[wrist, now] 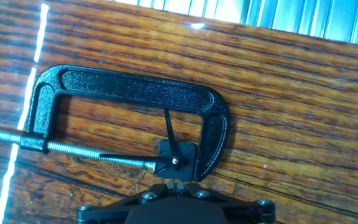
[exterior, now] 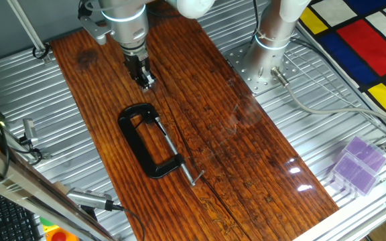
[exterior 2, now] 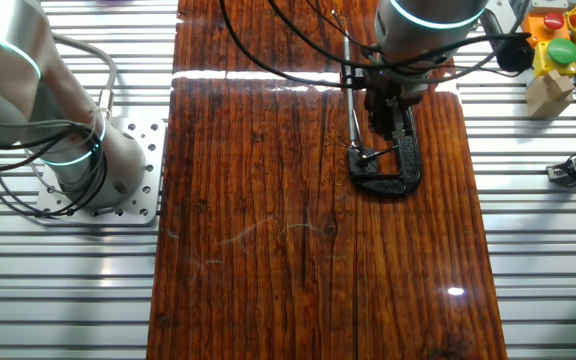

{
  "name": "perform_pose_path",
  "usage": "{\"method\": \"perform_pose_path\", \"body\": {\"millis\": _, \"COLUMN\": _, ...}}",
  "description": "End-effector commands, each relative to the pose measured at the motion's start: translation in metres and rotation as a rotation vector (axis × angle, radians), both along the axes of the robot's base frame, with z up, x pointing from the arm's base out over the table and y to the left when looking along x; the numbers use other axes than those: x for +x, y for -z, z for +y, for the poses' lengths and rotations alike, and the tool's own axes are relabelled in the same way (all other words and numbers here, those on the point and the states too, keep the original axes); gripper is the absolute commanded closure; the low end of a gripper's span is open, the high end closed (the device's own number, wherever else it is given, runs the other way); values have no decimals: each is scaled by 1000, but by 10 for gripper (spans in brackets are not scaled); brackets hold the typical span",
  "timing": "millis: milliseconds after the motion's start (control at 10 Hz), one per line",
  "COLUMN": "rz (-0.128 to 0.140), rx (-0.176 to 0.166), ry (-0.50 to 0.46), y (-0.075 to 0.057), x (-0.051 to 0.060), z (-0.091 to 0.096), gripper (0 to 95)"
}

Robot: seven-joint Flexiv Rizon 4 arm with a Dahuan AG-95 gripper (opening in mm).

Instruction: Turn the hands of a clock

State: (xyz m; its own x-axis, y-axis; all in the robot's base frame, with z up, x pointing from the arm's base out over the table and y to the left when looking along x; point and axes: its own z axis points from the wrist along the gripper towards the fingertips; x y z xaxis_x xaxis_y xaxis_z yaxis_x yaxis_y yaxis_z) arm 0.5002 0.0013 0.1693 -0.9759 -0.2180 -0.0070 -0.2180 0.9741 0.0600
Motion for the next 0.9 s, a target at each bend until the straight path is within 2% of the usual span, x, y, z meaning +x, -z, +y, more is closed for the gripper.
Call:
{"method": "perform_pose_path", "body": {"millis": 100, "rz": 10, "rx": -1, "ry": 6, "y": 2, "x": 1, "z": 4, "gripper": 950}}
{"method": "perform_pose_path", "body": {"millis": 400, "rz": 14, "rx": 2, "ry": 4, "y": 20, "x": 7, "z": 26, "gripper": 950}}
{"method": "perform_pose_path", "body": {"millis": 500, "rz": 18, "rx": 6, "ry": 3, "y": 34, "x": 9, "z": 41, "gripper": 950}}
{"method": "perform_pose_path", "body": {"millis": 800, "rz": 22, "rx": 9, "ry": -33, "y": 69, "x": 11, "z": 65, "gripper": 950}}
{"method": "perform_pose_path", "body": {"millis": 900, "rz": 29, "rx": 8, "ry": -36, "y": 73, "x": 10, "z": 68, "gripper": 950}}
